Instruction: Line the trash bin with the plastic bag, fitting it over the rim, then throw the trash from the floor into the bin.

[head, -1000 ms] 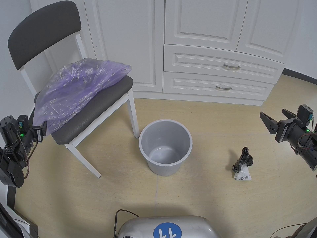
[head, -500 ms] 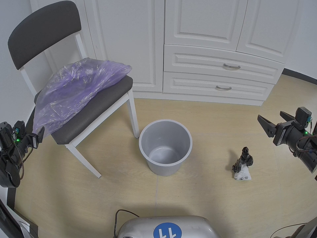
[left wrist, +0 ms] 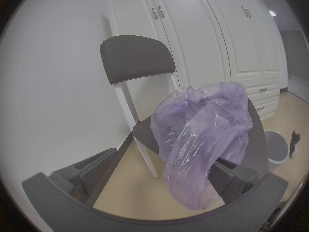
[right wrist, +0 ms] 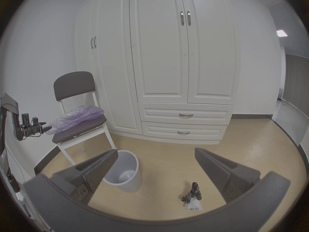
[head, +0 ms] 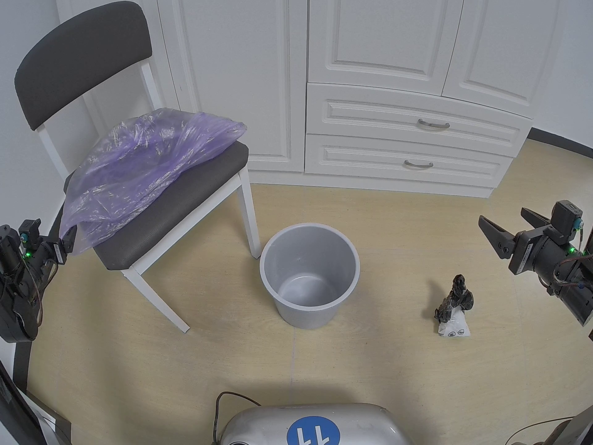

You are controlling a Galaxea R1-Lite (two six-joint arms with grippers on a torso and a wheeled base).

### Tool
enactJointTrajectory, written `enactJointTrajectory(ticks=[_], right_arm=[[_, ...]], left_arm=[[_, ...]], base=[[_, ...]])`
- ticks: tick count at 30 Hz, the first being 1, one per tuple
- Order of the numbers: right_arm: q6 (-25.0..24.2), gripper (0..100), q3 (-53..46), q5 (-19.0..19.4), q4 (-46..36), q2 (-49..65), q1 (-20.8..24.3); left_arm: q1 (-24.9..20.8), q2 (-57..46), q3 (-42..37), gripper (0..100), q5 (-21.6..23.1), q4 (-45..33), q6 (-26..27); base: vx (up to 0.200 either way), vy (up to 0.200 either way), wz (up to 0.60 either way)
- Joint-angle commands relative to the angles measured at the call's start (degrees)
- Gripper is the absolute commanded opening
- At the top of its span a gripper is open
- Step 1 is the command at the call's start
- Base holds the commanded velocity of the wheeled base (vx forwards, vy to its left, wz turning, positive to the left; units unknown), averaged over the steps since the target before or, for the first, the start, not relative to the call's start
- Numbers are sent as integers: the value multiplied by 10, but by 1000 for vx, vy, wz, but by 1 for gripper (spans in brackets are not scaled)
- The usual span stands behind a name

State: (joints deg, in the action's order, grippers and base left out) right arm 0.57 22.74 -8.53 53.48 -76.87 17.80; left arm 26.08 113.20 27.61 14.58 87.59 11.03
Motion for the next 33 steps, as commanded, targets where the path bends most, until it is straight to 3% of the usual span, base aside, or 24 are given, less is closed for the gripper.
enactJointTrajectory(ticks=[1,10,33], right_arm=[[0,100,0,0,0,2,1],[0,100,0,0,0,2,0],[0,100,0,0,8,1,0]], left_arm=[[-1,-4,11,100,0,0,-20],[-30,12,13,100,3,0,-49],[-25,55,51,100,-1,0,-64]], base=[[0,0,0],[0,0,0],[0,0,0]])
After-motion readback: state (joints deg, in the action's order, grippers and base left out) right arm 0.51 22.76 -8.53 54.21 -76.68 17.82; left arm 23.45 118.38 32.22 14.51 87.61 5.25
